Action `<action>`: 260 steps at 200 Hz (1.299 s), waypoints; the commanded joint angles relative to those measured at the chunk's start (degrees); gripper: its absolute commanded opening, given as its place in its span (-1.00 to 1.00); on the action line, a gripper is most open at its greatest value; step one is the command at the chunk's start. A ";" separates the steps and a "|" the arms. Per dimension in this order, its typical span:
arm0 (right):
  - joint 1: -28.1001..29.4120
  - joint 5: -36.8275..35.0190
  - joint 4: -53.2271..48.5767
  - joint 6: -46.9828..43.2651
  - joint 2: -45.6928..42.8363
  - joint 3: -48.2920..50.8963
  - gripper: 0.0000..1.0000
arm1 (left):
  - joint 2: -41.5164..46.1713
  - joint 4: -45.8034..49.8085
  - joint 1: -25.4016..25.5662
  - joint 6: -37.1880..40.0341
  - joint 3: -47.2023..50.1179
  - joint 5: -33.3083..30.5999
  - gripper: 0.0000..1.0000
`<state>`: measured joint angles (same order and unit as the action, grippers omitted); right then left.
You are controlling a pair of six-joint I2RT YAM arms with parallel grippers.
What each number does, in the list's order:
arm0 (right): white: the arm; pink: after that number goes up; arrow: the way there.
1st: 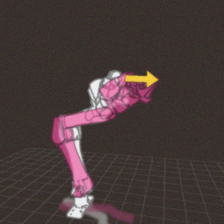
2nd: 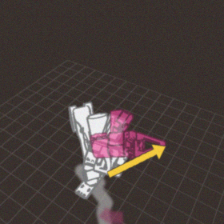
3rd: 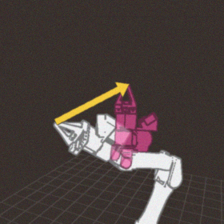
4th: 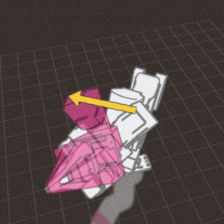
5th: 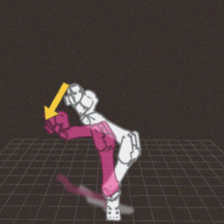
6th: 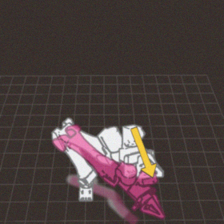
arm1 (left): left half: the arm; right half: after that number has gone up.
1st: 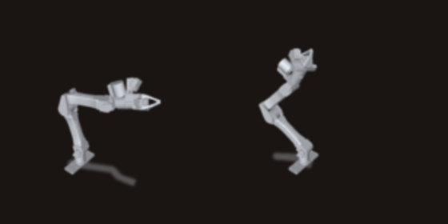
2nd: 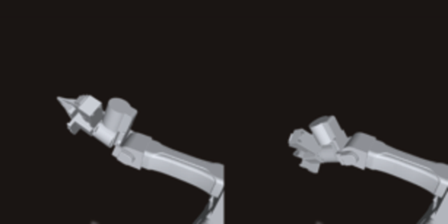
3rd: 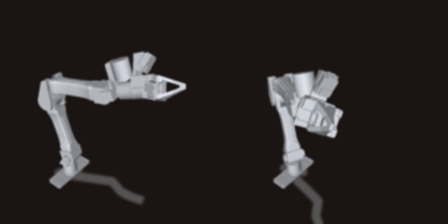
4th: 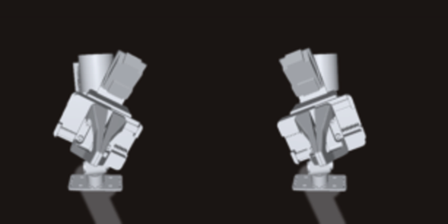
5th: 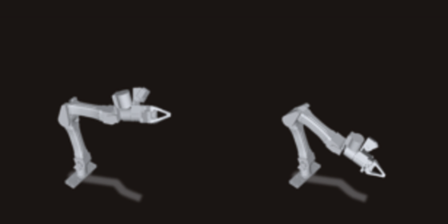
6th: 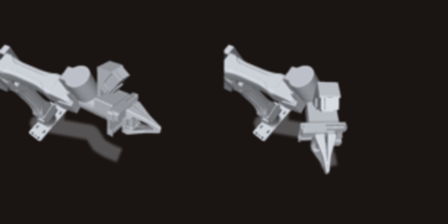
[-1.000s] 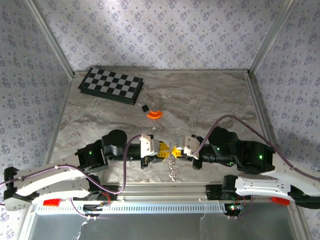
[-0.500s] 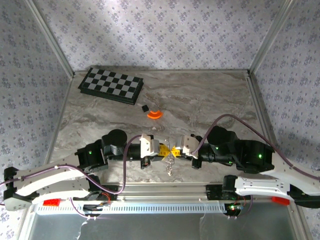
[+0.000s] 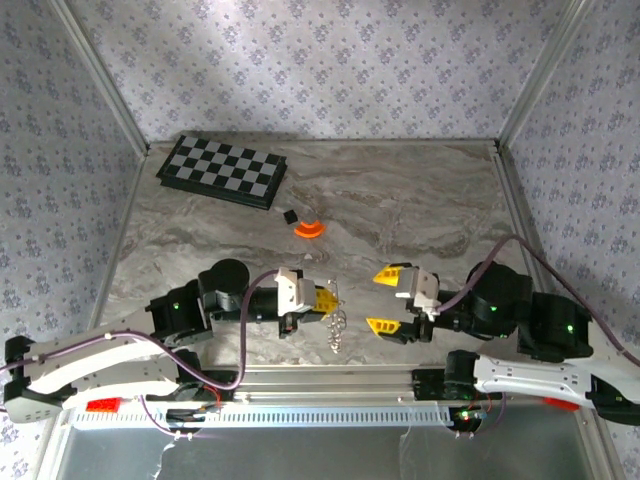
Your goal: Put the keys on the keyring
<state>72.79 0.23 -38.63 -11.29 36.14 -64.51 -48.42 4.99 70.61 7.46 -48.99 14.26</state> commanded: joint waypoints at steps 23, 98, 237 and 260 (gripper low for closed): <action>-1.57 -5.81 2.80 4.63 0.38 2.82 0.47 | 2.61 -1.01 0.31 0.02 1.49 1.93 -1.00; -13.67 7.68 8.89 9.09 -0.01 8.22 0.62 | 7.42 1.95 0.32 4.41 3.62 6.52 -1.00; -38.91 25.96 18.92 18.06 15.51 13.00 0.90 | 3.39 0.83 -6.81 -1.08 4.87 -2.69 -1.00; -38.80 23.77 17.41 17.98 20.70 12.21 0.89 | 1.86 0.42 -10.14 -4.43 5.05 -2.96 -1.00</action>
<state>34.24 25.71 -21.12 5.91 52.84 -51.31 -45.93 7.94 63.16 8.19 -42.94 12.62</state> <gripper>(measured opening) 0.948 0.047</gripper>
